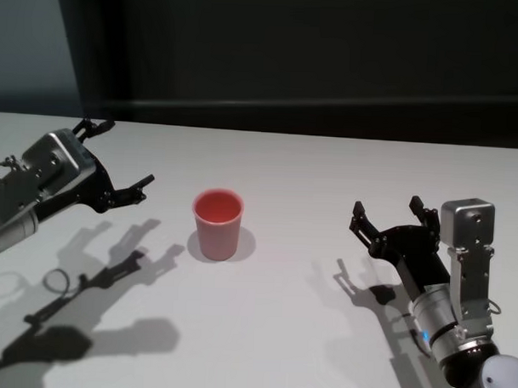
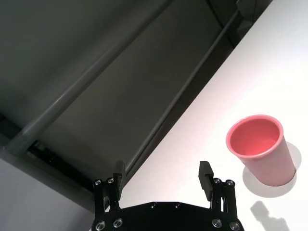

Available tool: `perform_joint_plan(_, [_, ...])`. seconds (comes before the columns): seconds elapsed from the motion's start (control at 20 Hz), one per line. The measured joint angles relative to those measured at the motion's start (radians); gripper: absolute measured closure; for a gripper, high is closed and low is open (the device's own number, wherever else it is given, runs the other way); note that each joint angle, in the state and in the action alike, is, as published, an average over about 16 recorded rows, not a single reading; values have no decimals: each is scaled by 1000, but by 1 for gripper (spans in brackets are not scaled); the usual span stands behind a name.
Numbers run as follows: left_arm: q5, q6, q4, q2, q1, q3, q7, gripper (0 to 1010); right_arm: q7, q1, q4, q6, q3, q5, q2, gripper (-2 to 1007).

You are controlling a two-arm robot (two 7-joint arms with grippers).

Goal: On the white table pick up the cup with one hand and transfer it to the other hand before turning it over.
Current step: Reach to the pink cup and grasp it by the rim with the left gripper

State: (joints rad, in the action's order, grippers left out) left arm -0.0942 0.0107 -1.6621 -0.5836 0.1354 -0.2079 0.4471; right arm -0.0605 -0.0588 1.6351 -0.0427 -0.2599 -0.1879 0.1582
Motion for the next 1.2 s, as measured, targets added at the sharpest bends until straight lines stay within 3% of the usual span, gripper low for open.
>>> perform_joint_plan(0.3, [-60, 15, -18, -79, 91, -95, 125, 9, 0, 0, 0, 0, 0, 0, 0, 3])
perform_joint_plan(0.55, [-109, 28, -25, -122, 176, -183, 224, 9, 0, 0, 0, 0, 0, 0, 0, 3])
perform_joint_plan(0.85, [-162, 39, -16, -137, 274, -281, 326, 9, 0, 0, 0, 0, 0, 0, 0, 3])
perform_joint_plan(1.2, [-212, 52, 21, -127, 377, -381, 428, 9, 0, 0, 0, 0, 0, 0, 0, 3])
